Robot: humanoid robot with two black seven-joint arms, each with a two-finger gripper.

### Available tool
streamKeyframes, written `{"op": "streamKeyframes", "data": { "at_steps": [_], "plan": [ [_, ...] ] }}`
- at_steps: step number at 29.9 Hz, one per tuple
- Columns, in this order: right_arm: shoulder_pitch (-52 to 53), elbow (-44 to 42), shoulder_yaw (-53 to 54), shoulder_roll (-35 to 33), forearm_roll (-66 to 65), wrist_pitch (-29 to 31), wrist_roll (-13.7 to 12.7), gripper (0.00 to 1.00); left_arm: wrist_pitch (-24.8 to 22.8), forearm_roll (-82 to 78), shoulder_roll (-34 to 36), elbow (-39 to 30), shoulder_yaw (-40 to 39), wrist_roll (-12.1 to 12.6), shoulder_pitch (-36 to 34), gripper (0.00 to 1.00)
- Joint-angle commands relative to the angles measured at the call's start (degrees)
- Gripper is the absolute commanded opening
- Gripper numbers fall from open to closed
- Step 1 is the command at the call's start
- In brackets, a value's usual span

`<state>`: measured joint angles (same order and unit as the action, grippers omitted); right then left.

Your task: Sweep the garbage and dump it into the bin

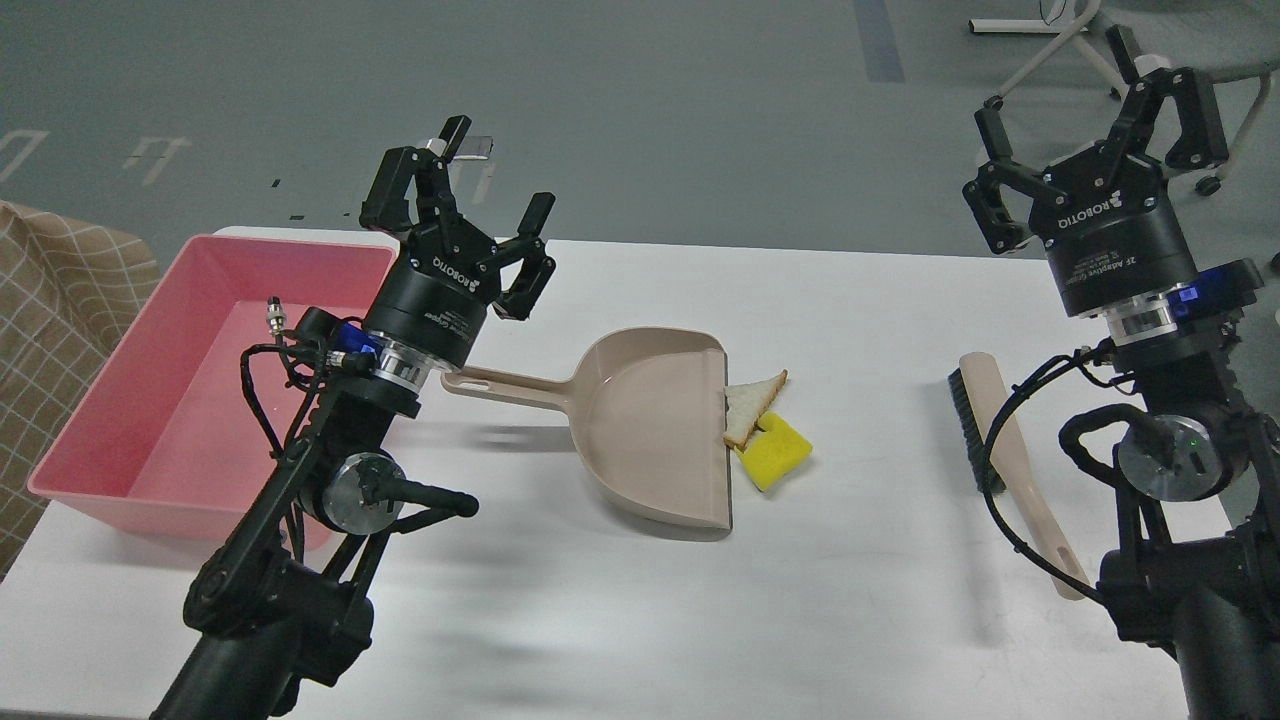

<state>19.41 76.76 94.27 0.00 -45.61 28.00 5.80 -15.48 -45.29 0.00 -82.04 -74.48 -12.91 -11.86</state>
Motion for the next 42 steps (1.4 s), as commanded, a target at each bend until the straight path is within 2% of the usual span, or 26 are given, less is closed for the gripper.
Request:
{"op": "streamKeyframes", "data": {
  "at_steps": [1,6,42],
  "plan": [
    [-0.43,0.06,-0.05,0.0,-0.09,0.0,0.0,1.0,0.36,-0.06,0.0,-0.31,0.3,-0.01,0.08,0.99],
    [-0.52,0.32,0.04,0.0,-0.18,0.0,0.0,1.0,2.03,-0.06,0.0,-0.22,0.47,-0.1,-0.09,0.99],
    [-1.31,1.29,-0.4,0.0,-0.27,0.0,-0.08,1.0,1.59,-0.06,0.0,-0.14,1.44,-0.01,-0.62,0.99]
  ]
}}
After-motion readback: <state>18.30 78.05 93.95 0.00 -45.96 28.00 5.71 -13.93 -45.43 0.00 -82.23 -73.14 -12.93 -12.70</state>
